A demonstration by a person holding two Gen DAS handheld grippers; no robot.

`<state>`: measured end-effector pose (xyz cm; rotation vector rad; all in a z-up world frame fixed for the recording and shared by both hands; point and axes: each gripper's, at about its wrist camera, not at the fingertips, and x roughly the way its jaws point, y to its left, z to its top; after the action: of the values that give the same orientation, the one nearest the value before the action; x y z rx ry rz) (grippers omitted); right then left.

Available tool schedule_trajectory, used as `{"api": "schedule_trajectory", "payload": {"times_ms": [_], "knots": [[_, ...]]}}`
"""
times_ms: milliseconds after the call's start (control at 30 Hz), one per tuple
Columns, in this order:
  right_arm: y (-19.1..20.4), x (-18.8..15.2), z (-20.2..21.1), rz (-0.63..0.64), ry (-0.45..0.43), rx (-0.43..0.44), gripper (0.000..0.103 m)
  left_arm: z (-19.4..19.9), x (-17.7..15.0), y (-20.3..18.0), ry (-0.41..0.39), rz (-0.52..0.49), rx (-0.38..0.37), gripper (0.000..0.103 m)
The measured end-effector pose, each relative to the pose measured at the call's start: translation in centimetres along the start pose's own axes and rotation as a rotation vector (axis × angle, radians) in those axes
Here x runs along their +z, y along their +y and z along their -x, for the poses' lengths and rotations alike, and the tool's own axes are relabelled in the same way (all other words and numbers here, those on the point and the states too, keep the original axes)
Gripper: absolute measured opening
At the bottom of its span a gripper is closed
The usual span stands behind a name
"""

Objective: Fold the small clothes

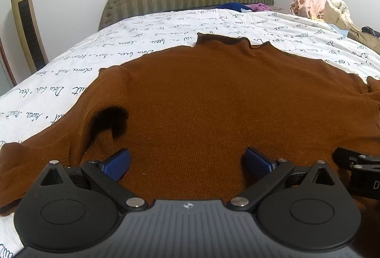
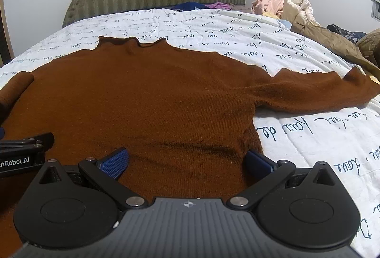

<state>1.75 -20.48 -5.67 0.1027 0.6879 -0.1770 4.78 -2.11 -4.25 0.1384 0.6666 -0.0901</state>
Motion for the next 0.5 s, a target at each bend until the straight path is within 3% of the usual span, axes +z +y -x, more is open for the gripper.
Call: {"api": "schedule_trajectory", "payload": {"times_ms": [200,500], "knots": [[-0.2,-0.13,-0.09,-0.006,-0.007,0.008,0.103,0.12,-0.22,-0.91,-0.022,-0.044,0.047,0.103],[-0.12,-0.31,-0.05,-0.004,-0.015,0.007,0.103,0.02,-0.25,-0.61,-0.018,-0.026,0.038,0.103]]}}
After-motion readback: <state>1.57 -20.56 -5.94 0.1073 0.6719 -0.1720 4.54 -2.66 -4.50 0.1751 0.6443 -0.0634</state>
